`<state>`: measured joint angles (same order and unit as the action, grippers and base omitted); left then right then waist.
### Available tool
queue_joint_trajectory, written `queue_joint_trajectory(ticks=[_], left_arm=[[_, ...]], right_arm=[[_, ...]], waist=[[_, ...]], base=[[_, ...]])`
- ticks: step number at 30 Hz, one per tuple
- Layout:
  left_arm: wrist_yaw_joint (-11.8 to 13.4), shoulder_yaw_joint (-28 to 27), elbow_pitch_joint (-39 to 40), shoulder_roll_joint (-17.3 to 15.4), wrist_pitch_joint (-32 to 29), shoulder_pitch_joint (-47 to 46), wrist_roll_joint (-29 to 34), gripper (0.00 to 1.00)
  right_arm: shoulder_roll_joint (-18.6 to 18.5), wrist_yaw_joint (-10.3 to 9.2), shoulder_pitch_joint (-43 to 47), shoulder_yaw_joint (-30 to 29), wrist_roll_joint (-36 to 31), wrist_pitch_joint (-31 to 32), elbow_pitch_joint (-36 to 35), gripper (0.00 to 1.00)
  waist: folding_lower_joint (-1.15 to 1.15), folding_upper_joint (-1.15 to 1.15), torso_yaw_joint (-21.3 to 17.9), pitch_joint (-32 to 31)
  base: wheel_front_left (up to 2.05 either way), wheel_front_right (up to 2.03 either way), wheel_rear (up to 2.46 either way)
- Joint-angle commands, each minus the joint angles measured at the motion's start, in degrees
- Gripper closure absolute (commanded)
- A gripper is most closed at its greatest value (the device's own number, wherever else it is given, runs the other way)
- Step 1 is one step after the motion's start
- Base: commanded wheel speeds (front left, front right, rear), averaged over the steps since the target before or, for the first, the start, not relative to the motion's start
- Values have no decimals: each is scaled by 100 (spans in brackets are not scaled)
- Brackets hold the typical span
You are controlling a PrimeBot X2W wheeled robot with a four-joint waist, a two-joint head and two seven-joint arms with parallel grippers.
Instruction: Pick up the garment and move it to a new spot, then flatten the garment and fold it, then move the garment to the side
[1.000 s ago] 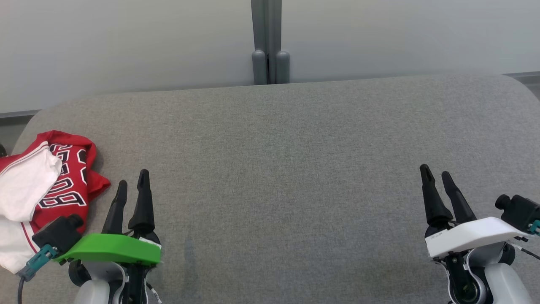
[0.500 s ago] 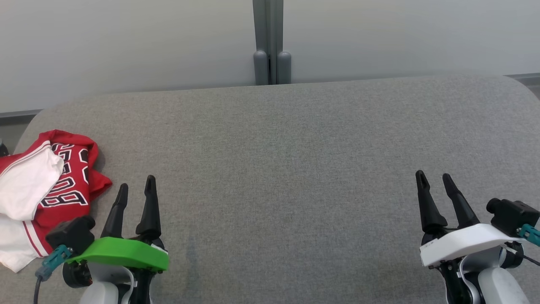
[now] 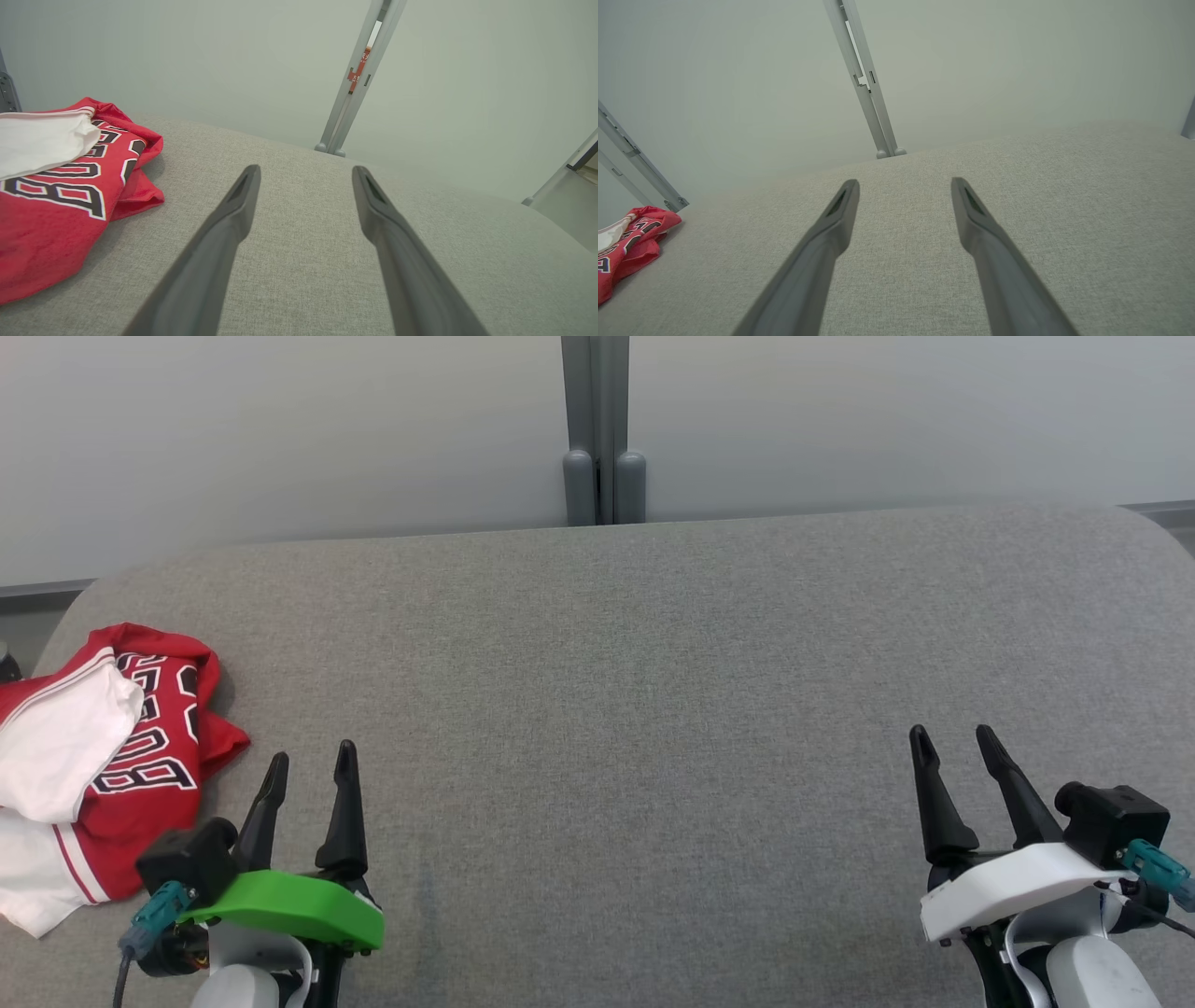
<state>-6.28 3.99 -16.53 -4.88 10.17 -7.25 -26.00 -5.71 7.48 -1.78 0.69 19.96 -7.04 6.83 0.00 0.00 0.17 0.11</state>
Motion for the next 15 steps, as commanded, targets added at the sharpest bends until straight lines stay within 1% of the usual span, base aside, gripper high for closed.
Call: queue_joint_trajectory(ticks=[1, 15], left_arm=[[19, 7, 0, -33, 59, -40, 161, 0], [35, -8, -246, 17, 228, -77, 809, 0]], right_arm=[[4, 2, 15, -11, -175, -52, -47, 0], [87, 2, 113, -17, -748, -145, -25, 0]], waist=[[0, 0, -1, -2], [0, 0, -27, -10]], base=[[0, 0, 0], [0, 0, 0]])
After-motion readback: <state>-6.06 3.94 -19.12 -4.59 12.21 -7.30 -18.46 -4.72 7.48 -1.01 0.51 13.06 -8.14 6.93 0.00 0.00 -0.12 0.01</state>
